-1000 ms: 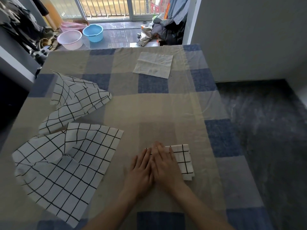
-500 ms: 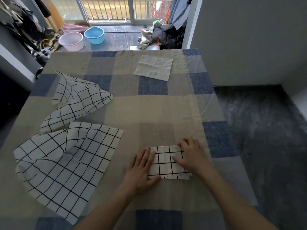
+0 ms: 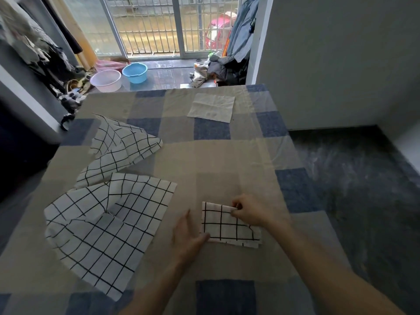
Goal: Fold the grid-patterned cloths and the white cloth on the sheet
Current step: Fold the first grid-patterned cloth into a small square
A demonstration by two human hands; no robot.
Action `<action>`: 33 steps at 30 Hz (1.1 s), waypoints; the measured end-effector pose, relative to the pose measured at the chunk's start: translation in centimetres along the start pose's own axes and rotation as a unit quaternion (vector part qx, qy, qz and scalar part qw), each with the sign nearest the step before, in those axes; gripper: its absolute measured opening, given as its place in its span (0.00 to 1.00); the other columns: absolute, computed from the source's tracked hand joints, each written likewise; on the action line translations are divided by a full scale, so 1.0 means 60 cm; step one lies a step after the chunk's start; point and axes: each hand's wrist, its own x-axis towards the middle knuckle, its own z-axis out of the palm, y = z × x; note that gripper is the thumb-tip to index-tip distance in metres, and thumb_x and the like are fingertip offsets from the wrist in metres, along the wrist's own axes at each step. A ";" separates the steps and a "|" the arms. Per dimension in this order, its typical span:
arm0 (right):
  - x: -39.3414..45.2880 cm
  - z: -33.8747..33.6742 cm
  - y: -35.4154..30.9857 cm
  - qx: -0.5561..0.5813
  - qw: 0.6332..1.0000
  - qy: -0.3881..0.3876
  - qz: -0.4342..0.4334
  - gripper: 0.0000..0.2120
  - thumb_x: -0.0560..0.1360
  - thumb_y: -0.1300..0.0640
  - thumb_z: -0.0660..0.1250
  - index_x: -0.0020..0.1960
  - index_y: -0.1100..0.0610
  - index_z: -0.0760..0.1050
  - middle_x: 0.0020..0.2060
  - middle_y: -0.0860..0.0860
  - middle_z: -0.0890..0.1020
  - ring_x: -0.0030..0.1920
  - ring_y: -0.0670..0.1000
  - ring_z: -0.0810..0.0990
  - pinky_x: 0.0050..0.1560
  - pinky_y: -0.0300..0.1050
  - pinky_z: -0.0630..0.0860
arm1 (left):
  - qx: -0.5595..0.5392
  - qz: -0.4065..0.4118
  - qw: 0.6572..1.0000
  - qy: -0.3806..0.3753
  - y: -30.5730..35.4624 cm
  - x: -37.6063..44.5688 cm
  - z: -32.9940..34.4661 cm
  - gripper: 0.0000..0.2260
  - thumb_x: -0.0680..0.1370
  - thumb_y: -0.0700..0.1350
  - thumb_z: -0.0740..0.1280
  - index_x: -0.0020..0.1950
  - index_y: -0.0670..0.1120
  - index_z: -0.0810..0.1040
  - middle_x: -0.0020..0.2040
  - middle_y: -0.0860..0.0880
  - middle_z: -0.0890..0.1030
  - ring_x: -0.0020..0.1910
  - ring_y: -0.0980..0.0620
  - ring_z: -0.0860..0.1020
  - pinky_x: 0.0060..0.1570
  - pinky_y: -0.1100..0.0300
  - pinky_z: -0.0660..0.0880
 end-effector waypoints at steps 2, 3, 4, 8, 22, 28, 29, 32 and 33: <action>-0.046 -0.002 0.007 0.109 0.991 0.074 -0.018 0.07 0.75 0.53 0.68 0.38 0.52 0.76 0.33 0.47 0.78 0.35 0.45 0.75 0.37 0.42 0.72 | -0.111 -0.027 0.993 0.010 0.014 -0.006 -0.002 0.47 0.62 0.65 0.74 0.76 0.52 0.59 0.72 0.51 0.66 0.71 0.50 0.64 0.69 0.45 0.66; -0.070 -0.006 0.009 0.171 0.978 0.120 -0.026 0.07 0.75 0.53 0.69 0.39 0.53 0.77 0.32 0.47 0.77 0.33 0.44 0.74 0.35 0.39 0.70 | -0.165 -0.036 0.986 -0.001 0.026 -0.008 0.002 0.47 0.62 0.65 0.75 0.76 0.52 0.60 0.71 0.51 0.67 0.70 0.50 0.66 0.68 0.47 0.67; -0.094 -0.011 0.008 0.229 0.960 0.161 -0.030 0.07 0.75 0.53 0.69 0.40 0.53 0.78 0.31 0.46 0.77 0.32 0.43 0.73 0.35 0.38 0.69 | -0.221 -0.041 0.974 -0.026 0.043 -0.011 0.008 0.46 0.63 0.64 0.76 0.76 0.51 0.60 0.70 0.52 0.68 0.69 0.51 0.68 0.66 0.51 0.69; -0.173 -0.037 0.009 0.338 0.920 0.196 -0.018 0.04 0.76 0.55 0.69 0.43 0.52 0.80 0.33 0.44 0.82 0.34 0.41 0.78 0.35 0.34 0.73 | -0.362 -0.019 0.916 -0.172 0.111 -0.004 0.052 0.30 0.71 0.56 0.74 0.70 0.49 0.70 0.64 0.49 0.79 0.63 0.51 0.77 0.56 0.58 0.76; -0.214 -0.021 0.196 0.314 0.887 0.223 0.255 0.11 0.76 0.54 0.67 0.41 0.62 0.80 0.37 0.56 0.84 0.39 0.56 0.82 0.41 0.50 0.79 | -0.136 -0.051 0.972 -0.187 0.194 0.027 0.193 0.04 0.75 0.38 0.71 0.41 0.45 0.80 0.36 0.46 0.82 0.31 0.51 0.77 0.32 0.58 0.76; -0.175 -0.054 0.234 0.216 0.923 0.230 0.222 0.07 0.75 0.53 0.69 0.39 0.51 0.77 0.40 0.48 0.79 0.39 0.43 0.78 0.38 0.38 0.74 | -0.100 -0.045 0.988 -0.112 0.210 0.062 0.235 0.07 0.72 0.37 0.74 0.42 0.45 0.77 0.36 0.45 0.82 0.32 0.49 0.80 0.30 0.58 0.78; -0.167 -0.058 0.241 0.193 0.930 0.226 0.216 0.06 0.75 0.52 0.70 0.39 0.51 0.77 0.42 0.48 0.78 0.39 0.42 0.77 0.36 0.34 0.71 | -0.097 -0.048 0.989 -0.102 0.212 0.066 0.240 0.08 0.71 0.37 0.74 0.42 0.46 0.77 0.35 0.46 0.81 0.32 0.50 0.80 0.30 0.58 0.78; -0.146 -0.061 0.264 0.161 0.944 0.201 0.206 0.06 0.74 0.51 0.70 0.39 0.50 0.78 0.40 0.49 0.80 0.38 0.42 0.77 0.35 0.34 0.69 | -0.087 -0.051 0.992 -0.078 0.218 0.078 0.254 0.09 0.70 0.37 0.75 0.42 0.47 0.76 0.34 0.49 0.81 0.34 0.51 0.81 0.35 0.56 0.79; -0.142 -0.063 0.267 0.156 0.947 0.192 0.205 0.06 0.74 0.52 0.70 0.39 0.51 0.78 0.39 0.48 0.81 0.38 0.42 0.77 0.36 0.36 0.71 | -0.089 -0.051 0.992 -0.071 0.218 0.082 0.259 0.09 0.70 0.37 0.75 0.42 0.48 0.76 0.34 0.49 0.81 0.35 0.49 0.81 0.37 0.54 0.80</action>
